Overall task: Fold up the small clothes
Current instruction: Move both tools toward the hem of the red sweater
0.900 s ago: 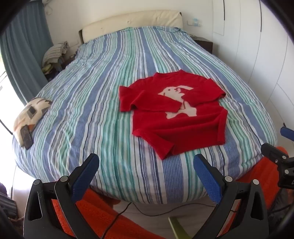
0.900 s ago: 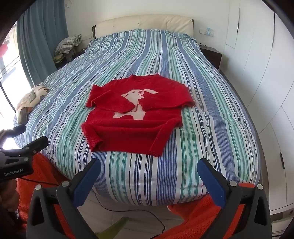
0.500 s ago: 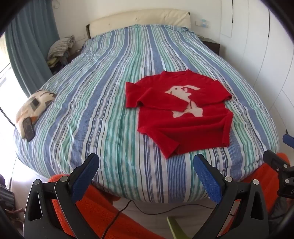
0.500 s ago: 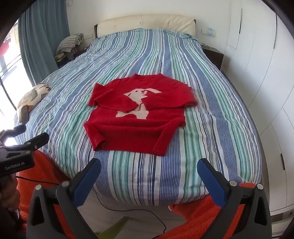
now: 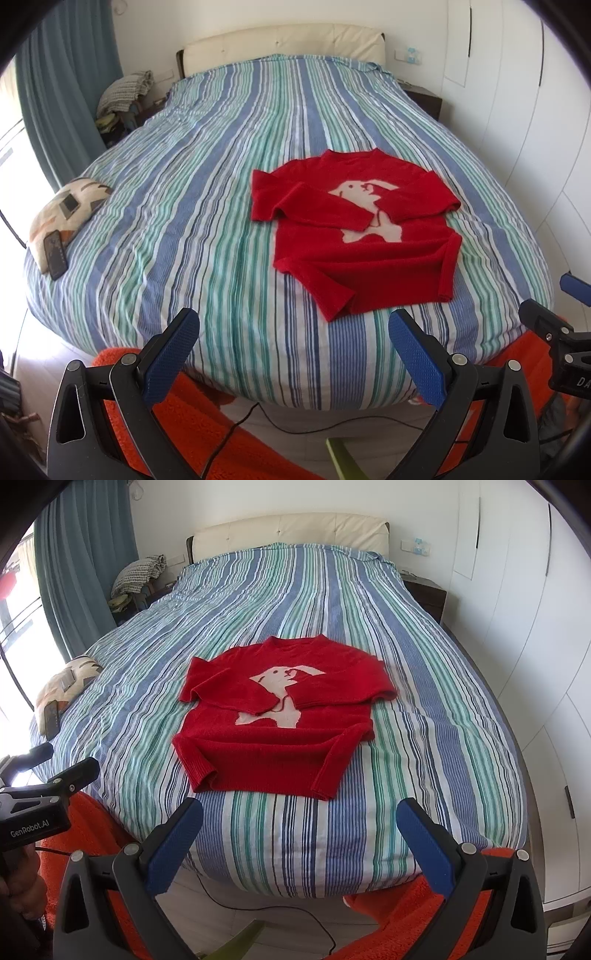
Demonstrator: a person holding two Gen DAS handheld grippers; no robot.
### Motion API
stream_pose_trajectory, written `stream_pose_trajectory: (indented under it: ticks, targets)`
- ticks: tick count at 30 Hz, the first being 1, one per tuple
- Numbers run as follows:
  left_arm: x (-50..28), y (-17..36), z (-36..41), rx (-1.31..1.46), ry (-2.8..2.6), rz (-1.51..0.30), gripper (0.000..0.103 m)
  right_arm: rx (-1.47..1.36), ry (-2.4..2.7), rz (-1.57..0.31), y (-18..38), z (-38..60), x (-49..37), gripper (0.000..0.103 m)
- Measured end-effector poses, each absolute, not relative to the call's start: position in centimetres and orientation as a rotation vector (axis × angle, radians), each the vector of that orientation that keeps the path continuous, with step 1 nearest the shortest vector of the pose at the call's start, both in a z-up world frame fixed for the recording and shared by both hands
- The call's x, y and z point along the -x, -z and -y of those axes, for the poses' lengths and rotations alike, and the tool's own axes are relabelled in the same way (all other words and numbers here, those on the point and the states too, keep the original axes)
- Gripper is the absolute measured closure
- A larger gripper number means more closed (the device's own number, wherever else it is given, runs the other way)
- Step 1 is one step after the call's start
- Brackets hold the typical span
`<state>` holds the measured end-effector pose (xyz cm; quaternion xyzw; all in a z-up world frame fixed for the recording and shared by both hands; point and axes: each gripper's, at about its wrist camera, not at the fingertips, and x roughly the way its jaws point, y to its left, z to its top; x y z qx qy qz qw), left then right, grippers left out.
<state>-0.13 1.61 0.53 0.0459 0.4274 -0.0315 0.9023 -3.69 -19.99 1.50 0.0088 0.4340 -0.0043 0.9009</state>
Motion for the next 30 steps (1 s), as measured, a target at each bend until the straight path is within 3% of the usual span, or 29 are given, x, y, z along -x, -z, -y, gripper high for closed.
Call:
stream_pose_trajectory:
  ticks: [30]
  targets:
    - [0.1, 1.6, -1.9, -0.122, 0.061, -0.955, 0.001, -0.031, -0.008, -0.975, 0.5, 19.1, 3.1, 0.0]
